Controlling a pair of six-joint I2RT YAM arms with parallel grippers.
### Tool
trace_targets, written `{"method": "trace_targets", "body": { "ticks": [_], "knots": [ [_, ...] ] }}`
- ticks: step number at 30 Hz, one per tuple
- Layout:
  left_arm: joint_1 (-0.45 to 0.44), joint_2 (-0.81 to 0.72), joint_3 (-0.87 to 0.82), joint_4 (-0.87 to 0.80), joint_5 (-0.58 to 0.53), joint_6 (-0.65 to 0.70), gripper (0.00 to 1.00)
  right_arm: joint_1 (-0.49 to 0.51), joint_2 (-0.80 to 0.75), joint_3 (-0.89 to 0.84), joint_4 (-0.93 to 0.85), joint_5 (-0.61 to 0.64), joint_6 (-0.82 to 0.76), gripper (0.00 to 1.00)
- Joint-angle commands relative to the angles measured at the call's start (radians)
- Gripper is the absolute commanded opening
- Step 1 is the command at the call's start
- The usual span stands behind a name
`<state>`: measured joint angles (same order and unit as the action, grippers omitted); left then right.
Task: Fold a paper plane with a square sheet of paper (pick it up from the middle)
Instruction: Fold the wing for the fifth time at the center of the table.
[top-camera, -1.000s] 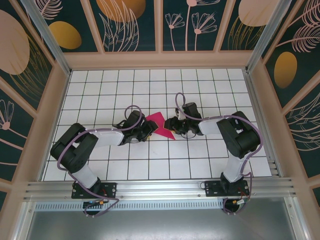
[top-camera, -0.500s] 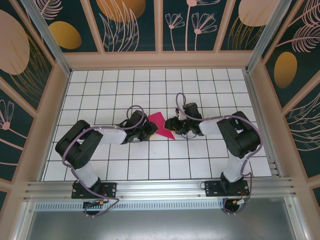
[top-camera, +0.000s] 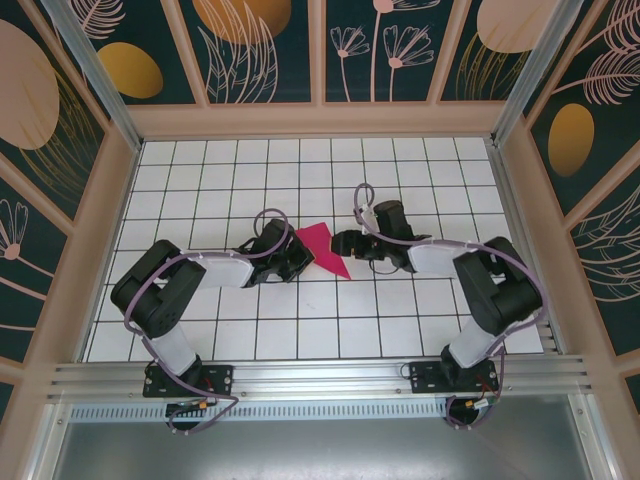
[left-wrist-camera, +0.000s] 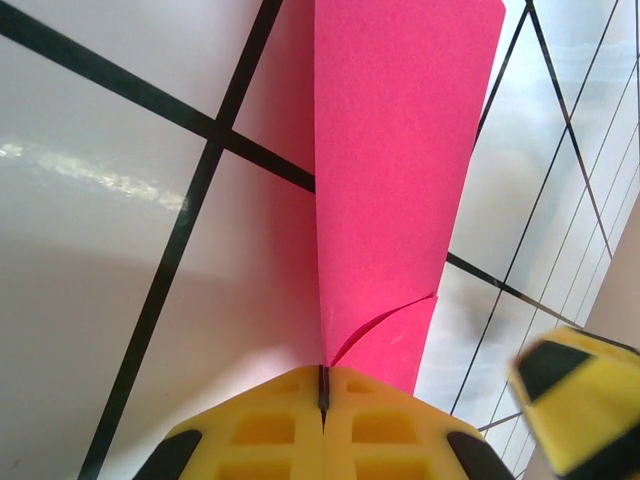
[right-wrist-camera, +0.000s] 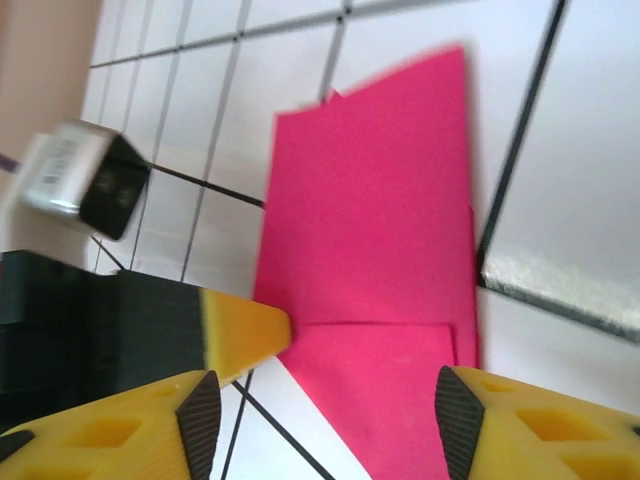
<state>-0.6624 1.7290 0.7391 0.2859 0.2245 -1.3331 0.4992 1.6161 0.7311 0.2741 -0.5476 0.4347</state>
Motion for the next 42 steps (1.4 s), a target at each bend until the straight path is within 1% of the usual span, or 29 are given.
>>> {"method": "trace_targets", "body": {
  "ticks": [1,2,3,6,8,11,12,13,15,21,25,31,32,35,39,42],
  "knots": [
    [-0.004,-0.008,0.026,-0.023,-0.009,-0.011,0.0,0.03,-0.082,-0.049,0.036,0.092,-0.166,0.63],
    [-0.005,-0.039,0.029,-0.03,-0.009,-0.011,0.0,0.042,-0.1,-0.069,0.048,0.147,-0.206,0.63],
    [-0.005,-0.04,0.032,-0.036,-0.008,-0.009,0.0,0.076,-0.108,-0.086,0.06,0.182,-0.245,0.62],
    [-0.005,-0.046,0.037,-0.052,-0.008,-0.008,0.0,0.122,-0.098,-0.106,0.085,0.215,-0.326,0.6],
    [-0.004,-0.054,0.044,-0.068,-0.011,-0.004,0.0,0.155,-0.084,-0.105,0.082,0.262,-0.368,0.6],
    [-0.005,-0.061,0.049,-0.085,-0.011,0.002,0.0,0.22,-0.071,-0.133,0.122,0.366,-0.486,0.52],
    [-0.005,-0.061,0.052,-0.09,-0.011,0.005,0.0,0.24,-0.066,-0.141,0.137,0.416,-0.509,0.48],
    [-0.005,-0.063,0.053,-0.094,-0.011,0.006,0.0,0.249,-0.062,-0.144,0.145,0.43,-0.518,0.48],
    [-0.005,-0.064,0.055,-0.094,-0.011,0.006,0.0,0.252,-0.051,-0.148,0.163,0.409,-0.531,0.45],
    [-0.005,-0.062,0.069,-0.11,-0.007,0.01,0.01,0.296,-0.001,-0.17,0.237,0.418,-0.619,0.46],
    [-0.005,-0.06,0.075,-0.115,-0.005,0.009,0.01,0.317,0.012,-0.21,0.35,0.42,-0.659,0.46],
    [-0.005,-0.067,0.078,-0.129,-0.007,0.011,0.01,0.317,0.062,-0.212,0.439,0.485,-0.694,0.44],
    [-0.005,-0.068,0.078,-0.129,-0.005,0.011,0.02,0.316,0.071,-0.208,0.449,0.492,-0.7,0.41],
    [-0.004,-0.068,0.077,-0.137,-0.006,0.014,0.02,0.317,0.094,-0.2,0.472,0.509,-0.709,0.37],
    [-0.004,-0.068,0.078,-0.144,-0.007,0.017,0.02,0.317,0.107,-0.197,0.503,0.522,-0.72,0.34],
    [-0.004,-0.071,0.083,-0.152,-0.01,0.023,0.02,0.317,0.124,-0.185,0.497,0.529,-0.734,0.27]
  ]
}}
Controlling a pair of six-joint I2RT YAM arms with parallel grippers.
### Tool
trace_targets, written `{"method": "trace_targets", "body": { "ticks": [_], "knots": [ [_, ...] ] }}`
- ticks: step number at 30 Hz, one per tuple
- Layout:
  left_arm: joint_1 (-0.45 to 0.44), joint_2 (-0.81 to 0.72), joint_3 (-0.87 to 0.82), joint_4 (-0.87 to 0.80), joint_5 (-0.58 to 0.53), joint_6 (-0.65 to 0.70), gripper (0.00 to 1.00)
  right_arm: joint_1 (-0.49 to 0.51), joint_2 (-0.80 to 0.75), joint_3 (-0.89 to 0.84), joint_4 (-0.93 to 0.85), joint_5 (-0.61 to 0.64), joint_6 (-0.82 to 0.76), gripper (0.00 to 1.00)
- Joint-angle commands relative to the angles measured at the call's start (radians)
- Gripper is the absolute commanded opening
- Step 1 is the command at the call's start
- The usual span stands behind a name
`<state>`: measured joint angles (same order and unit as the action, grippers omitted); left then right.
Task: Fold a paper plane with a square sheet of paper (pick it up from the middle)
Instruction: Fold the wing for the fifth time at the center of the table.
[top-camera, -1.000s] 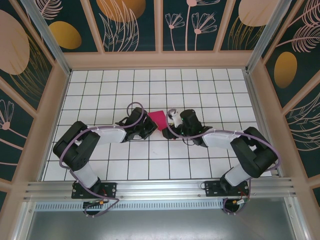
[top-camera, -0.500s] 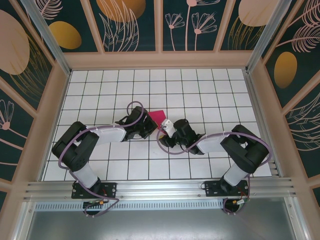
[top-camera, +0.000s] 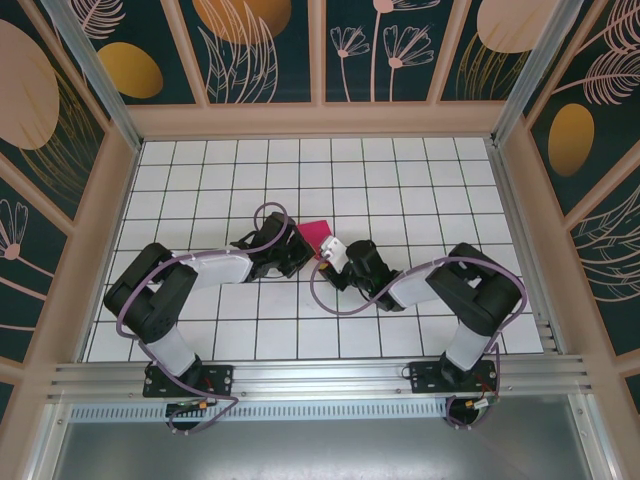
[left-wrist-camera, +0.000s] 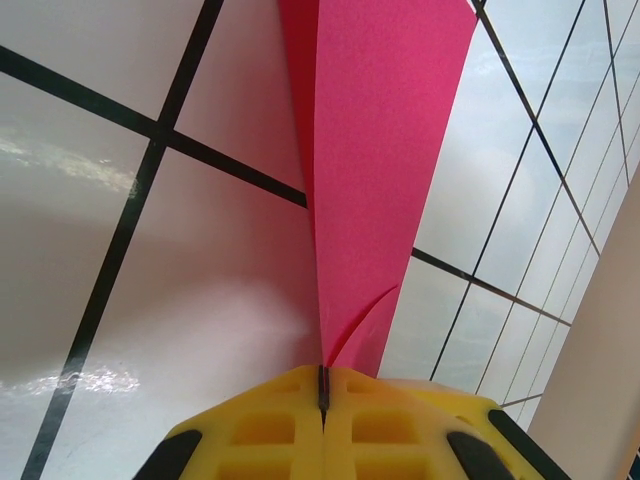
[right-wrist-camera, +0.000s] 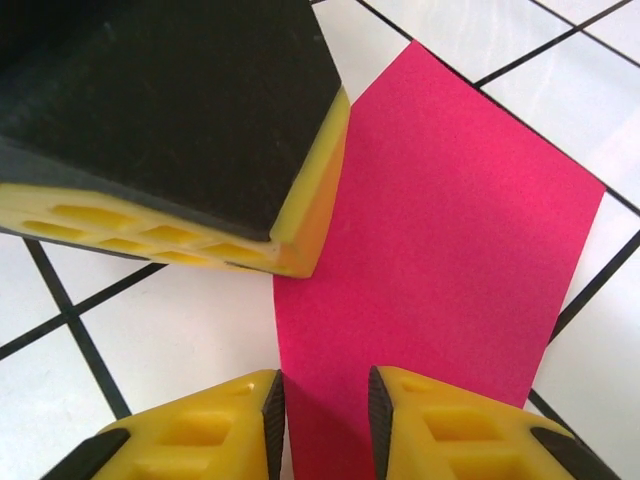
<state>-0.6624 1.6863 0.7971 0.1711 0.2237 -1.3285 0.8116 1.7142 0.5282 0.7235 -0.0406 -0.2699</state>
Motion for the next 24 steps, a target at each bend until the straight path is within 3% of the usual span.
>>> {"method": "trace_targets", "body": {
  "ticks": [1,9,14,19,24],
  "knots": [
    [-0.004,-0.029,0.028,-0.04,-0.012,0.019,0.03,0.004,0.03,0.021,0.041,0.023,-0.029,0.25],
    [-0.002,-0.035,0.036,-0.06,-0.019,0.03,0.07,0.004,0.035,0.025,0.034,0.022,-0.024,0.09],
    [0.023,-0.066,0.047,-0.099,-0.043,0.063,0.26,0.0,0.025,0.031,0.017,0.013,0.002,0.01],
    [0.078,-0.152,0.036,-0.15,-0.097,0.1,0.47,-0.037,0.0,0.054,-0.043,-0.086,0.094,0.0],
    [0.12,-0.236,-0.012,-0.147,-0.141,0.118,0.56,-0.102,-0.015,0.081,-0.084,-0.224,0.269,0.0]
  ]
}}
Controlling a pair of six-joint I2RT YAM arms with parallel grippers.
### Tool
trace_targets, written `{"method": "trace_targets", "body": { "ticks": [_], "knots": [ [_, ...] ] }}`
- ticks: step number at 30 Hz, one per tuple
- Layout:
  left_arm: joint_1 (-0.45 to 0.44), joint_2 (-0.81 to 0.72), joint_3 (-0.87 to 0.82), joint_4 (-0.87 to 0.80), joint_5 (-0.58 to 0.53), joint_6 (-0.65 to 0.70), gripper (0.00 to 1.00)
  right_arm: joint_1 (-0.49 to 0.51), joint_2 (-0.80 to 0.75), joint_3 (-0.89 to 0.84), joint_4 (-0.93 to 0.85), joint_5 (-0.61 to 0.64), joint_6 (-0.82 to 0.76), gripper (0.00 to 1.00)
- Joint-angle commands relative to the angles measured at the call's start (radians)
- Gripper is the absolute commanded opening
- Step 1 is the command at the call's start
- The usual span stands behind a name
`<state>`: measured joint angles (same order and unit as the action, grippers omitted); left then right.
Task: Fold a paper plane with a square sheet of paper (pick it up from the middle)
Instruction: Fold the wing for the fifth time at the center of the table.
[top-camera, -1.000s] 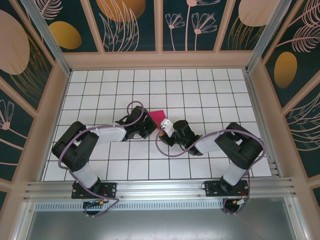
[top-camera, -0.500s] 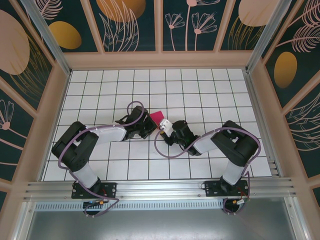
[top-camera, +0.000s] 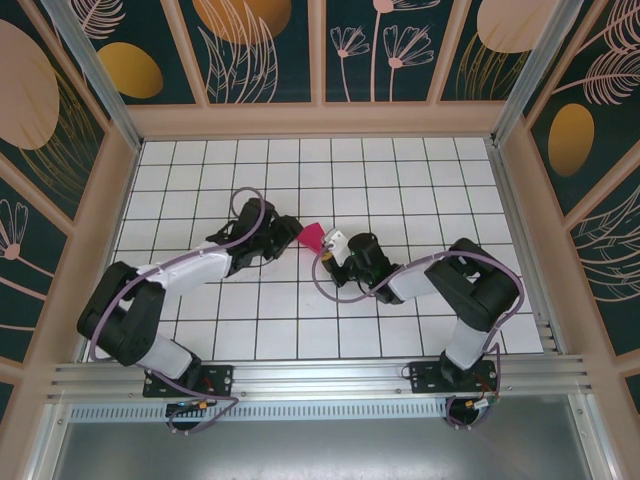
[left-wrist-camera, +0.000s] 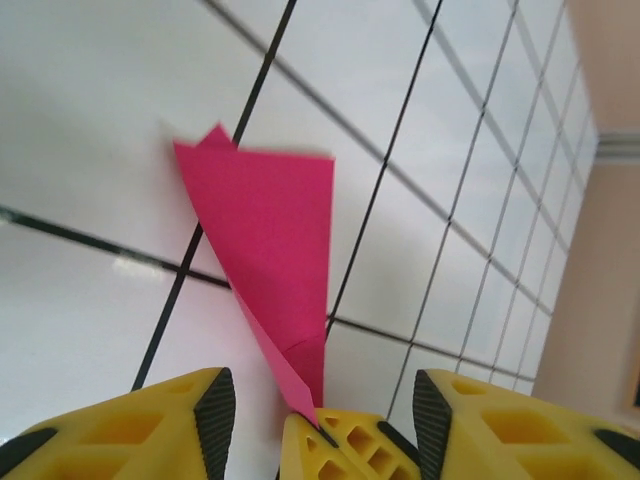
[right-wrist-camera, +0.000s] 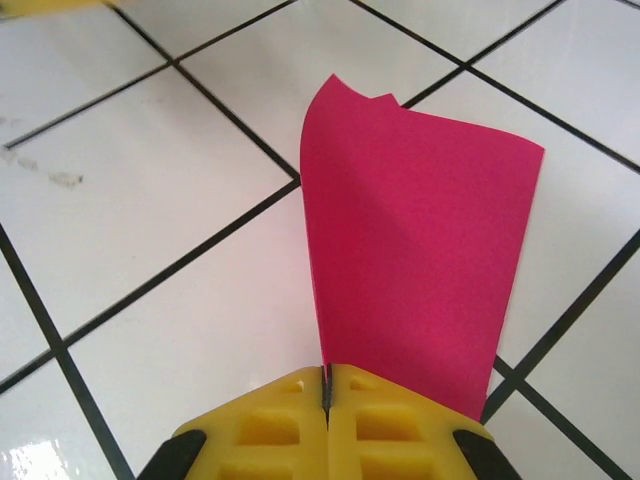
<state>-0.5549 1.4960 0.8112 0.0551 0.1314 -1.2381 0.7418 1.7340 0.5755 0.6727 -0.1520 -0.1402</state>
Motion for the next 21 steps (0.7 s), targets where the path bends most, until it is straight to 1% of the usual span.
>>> {"method": "trace_targets", "body": {
  "ticks": [1,3,6,9,10,13,18,21],
  "knots": [
    [0.014,-0.06,-0.039,-0.024,-0.058,0.032,0.57,-0.047,-0.031,0.041,-0.038,-0.148,0.186,0.0],
    [0.015,-0.073,-0.061,0.004,-0.054,0.045,0.59,-0.07,-0.018,0.062,-0.054,-0.193,0.267,0.0],
    [0.015,-0.075,-0.108,0.092,-0.005,0.056,0.6,-0.099,0.0,0.081,-0.058,-0.252,0.374,0.0],
    [0.013,-0.06,-0.147,0.193,0.06,0.074,0.61,-0.122,0.014,0.091,-0.053,-0.304,0.454,0.0],
    [0.009,-0.055,-0.155,0.222,0.076,0.082,0.61,-0.131,0.024,0.105,-0.076,-0.322,0.485,0.0],
    [-0.009,-0.029,-0.156,0.259,0.095,0.105,0.61,-0.16,0.071,0.145,-0.121,-0.4,0.543,0.0],
    [-0.033,0.013,-0.16,0.321,0.111,0.119,0.6,-0.178,0.081,0.123,-0.094,-0.407,0.627,0.0],
    [-0.045,0.042,-0.164,0.37,0.127,0.118,0.58,-0.189,0.068,0.101,-0.068,-0.435,0.682,0.0]
  ]
}}
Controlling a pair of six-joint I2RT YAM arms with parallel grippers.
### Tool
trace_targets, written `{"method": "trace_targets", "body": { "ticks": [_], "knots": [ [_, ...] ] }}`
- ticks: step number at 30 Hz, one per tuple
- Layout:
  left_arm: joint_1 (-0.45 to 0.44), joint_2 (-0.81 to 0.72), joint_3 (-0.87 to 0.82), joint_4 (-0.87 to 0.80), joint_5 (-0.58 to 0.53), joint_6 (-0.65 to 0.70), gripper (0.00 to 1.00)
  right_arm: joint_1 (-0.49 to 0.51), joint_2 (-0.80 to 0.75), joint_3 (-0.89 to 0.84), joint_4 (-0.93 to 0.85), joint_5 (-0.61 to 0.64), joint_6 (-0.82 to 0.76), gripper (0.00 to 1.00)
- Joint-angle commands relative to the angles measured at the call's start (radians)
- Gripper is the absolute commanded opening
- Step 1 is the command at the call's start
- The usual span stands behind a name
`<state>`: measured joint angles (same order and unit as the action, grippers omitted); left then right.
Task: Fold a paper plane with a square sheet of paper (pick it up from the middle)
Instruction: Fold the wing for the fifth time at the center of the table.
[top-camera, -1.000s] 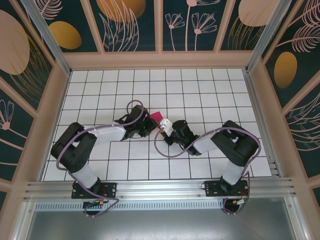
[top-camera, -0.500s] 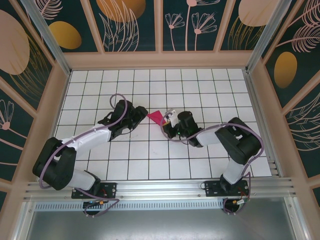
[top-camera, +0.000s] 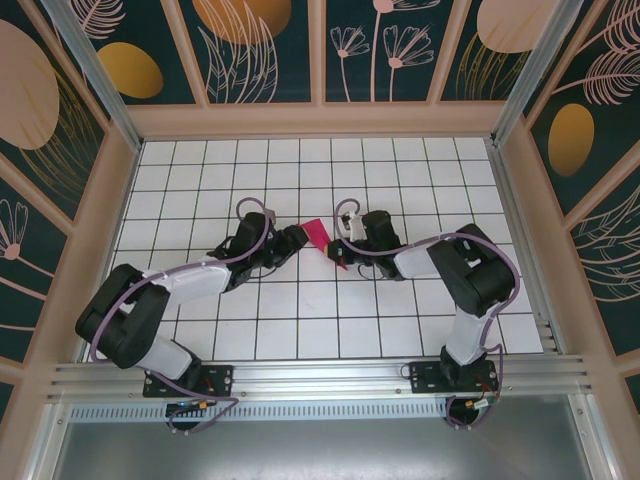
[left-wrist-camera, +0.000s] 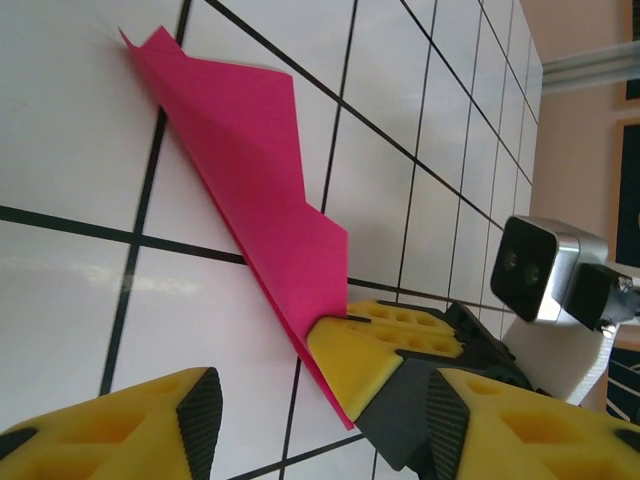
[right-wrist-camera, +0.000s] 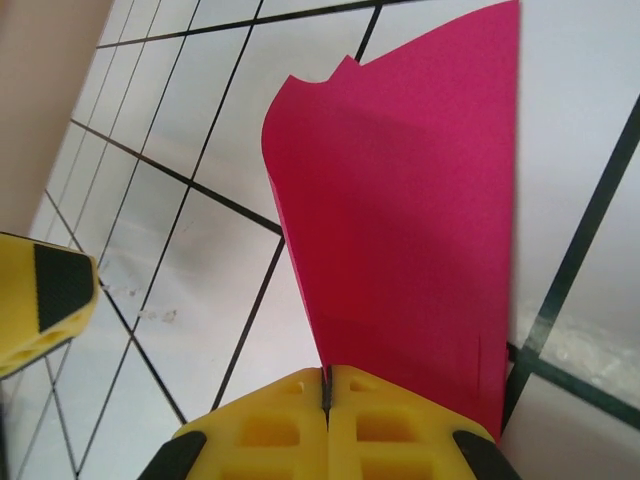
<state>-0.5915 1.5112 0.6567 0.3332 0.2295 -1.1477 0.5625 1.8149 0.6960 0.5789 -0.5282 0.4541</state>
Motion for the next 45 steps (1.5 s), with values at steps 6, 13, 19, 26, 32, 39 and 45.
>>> {"method": "trace_targets", "body": {
  "ticks": [6,13,19,26,32,39,45],
  "knots": [
    [-0.027,0.078,-0.004,0.167,0.042,0.039,0.54,-0.055,-0.023,-0.066,0.11,-0.143,0.207,0.0],
    [-0.047,0.128,-0.002,0.233,0.047,0.052,0.46,-0.099,-0.043,-0.111,0.177,-0.198,0.308,0.0],
    [-0.054,0.193,0.037,0.233,0.042,0.057,0.4,-0.108,-0.049,-0.131,0.182,-0.212,0.317,0.0],
    [-0.06,0.287,0.094,0.221,0.042,0.059,0.35,-0.109,-0.035,-0.128,0.146,-0.202,0.237,0.0],
    [-0.061,0.32,0.123,0.205,0.045,0.058,0.31,-0.108,-0.035,-0.11,0.066,-0.168,0.112,0.0],
    [-0.063,0.343,0.158,0.165,0.056,0.062,0.32,-0.105,-0.033,-0.088,0.0,-0.121,0.038,0.05],
    [-0.063,0.319,0.168,0.113,0.05,0.017,0.51,-0.1,-0.041,-0.091,-0.003,-0.124,0.013,0.03]
  ]
}}
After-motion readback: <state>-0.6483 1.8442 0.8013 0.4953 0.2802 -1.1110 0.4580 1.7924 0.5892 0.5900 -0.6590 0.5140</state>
